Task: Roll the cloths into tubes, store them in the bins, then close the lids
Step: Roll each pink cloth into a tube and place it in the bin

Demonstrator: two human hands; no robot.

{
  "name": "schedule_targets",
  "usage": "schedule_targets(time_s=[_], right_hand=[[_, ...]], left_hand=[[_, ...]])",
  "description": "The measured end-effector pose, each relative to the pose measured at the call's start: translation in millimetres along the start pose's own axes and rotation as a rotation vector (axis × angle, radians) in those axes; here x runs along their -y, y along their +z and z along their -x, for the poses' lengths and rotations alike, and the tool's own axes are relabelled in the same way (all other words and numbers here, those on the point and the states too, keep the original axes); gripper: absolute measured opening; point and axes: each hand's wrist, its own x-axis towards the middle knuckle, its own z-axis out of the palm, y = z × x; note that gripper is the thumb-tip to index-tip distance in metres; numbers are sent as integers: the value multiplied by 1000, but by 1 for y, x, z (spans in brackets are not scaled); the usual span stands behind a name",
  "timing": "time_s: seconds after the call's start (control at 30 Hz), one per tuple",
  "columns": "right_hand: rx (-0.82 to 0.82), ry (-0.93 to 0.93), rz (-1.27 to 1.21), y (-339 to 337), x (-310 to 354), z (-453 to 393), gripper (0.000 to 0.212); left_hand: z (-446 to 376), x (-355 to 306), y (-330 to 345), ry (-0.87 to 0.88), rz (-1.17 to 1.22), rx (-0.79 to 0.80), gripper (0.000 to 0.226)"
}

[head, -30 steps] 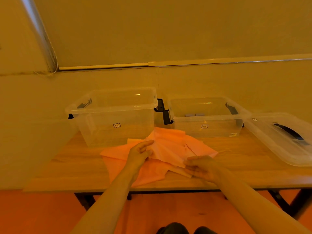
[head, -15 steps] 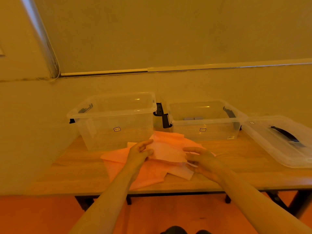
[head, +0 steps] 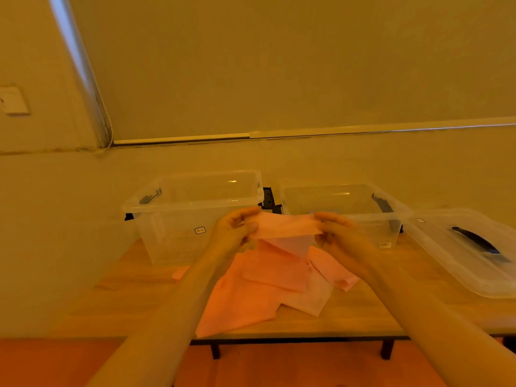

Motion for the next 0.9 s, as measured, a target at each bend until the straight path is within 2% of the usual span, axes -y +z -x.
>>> schedule_targets(time_s=[0.13,0.33,0.53,0.67,0.77,0.9], right_hand=[[30,-103,63,6,24,-11,25],[-66,24,465,-17,-15,-29,27],[-112,95,516,-36,-55,-43,23],[-74,117,462,-53,-76,-56,32],[-92,88,507,-59,-87,-65,39],[-119,20,498,-71,-105,-74,38]], left_hand=[[-13,-17,0,60,0,-2,35],[-20,26,0,-47,-144,-88,32],[-22,82,-2,-130,-186,-81,27],[-31,110,-4,-146,-133,-98,18],[-40,125,-7,-154,-133,-85,19],[-46,137,-7,-128,-69,-77,24]])
